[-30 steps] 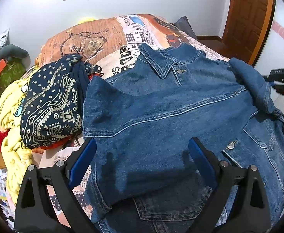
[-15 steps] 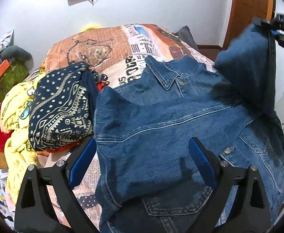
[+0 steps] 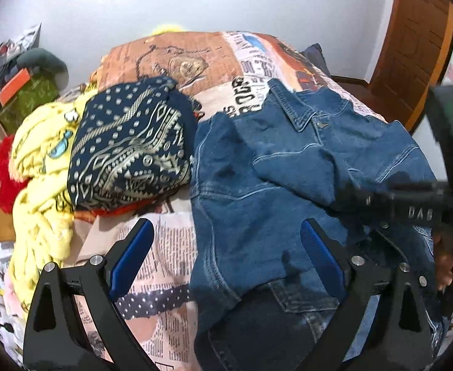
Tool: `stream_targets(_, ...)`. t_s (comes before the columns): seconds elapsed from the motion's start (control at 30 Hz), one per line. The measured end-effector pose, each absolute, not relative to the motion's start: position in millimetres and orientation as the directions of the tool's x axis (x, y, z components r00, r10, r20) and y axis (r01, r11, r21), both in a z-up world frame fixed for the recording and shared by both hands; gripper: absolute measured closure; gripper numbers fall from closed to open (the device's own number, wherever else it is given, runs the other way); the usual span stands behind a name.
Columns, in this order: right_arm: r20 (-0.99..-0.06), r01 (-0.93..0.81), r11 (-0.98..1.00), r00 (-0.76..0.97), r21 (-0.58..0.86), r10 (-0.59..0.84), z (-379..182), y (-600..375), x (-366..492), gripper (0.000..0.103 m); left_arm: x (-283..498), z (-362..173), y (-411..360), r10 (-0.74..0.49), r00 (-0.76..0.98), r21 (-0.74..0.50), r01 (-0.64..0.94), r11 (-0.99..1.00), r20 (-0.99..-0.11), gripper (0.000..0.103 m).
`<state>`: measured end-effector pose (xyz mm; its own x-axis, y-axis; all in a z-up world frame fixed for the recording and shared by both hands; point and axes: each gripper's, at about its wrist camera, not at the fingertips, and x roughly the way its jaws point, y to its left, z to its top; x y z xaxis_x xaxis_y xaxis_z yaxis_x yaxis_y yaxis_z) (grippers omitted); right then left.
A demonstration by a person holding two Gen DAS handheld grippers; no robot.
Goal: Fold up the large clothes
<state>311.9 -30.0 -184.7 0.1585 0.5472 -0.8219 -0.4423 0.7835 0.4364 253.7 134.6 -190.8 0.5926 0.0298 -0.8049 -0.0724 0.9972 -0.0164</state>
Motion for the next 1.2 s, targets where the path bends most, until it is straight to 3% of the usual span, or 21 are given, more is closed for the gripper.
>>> stream_targets(0.13,-0.836,-0.402,0.783,0.072,0.474,0.543,-187.6,-42.4,314.7,0.085,254.4,-197.0,140.8,-0.003,0.572,-0.069,-0.093,0.993,-0.82,0.007)
stream_targets(0.3,-0.829,-0.457,0.769,0.111,0.447,0.548,-155.3,-56.1,313.0,0.056,266.9,-193.1,135.6,-0.045,0.57,-0.114,-0.086,0.99,-0.821,0.007)
stream_targets(0.53,-0.771,-0.455,0.819,0.358,0.349,0.527,-98.2,-110.9,328.2,0.049,300.3,-176.1,101.0,-0.097,0.573,-0.114,0.006,0.993,-0.814,0.007)
stream_targets(0.8,-0.778,-0.306,0.926,0.516,0.223,0.358,-73.0,-200.6,360.9,0.049,350.7,-191.5,59.7,-0.086,0.519,-0.057,0.07,0.996,-0.851,0.007)
stream_targets(0.87,-0.787,-0.287,0.936,0.521,0.203,0.331,-77.0,-213.1,361.8,0.049,364.8,-205.2,51.1,-0.088,0.48,-0.059,0.075,0.995,-0.873,0.013)
stream_targets(1.0,-0.834,-0.262,0.953,0.485,0.15,0.265,-101.4,-233.3,363.8,0.046,385.9,-235.2,43.6,-0.079,0.403,-0.062,0.055,0.997,-0.912,0.036)
stream_targets(1.1,-0.875,-0.244,0.959,0.422,0.143,0.237,-132.4,-240.6,368.2,0.046,395.8,-249.5,44.5,-0.065,0.386,-0.061,0.022,0.998,-0.92,0.043)
stream_targets(1.2,-0.91,-0.213,0.963,0.346,0.164,0.231,-165.7,-245.6,370.6,0.046,396.5,-246.8,42.4,-0.053,0.412,-0.045,0.028,0.999,-0.91,0.061)
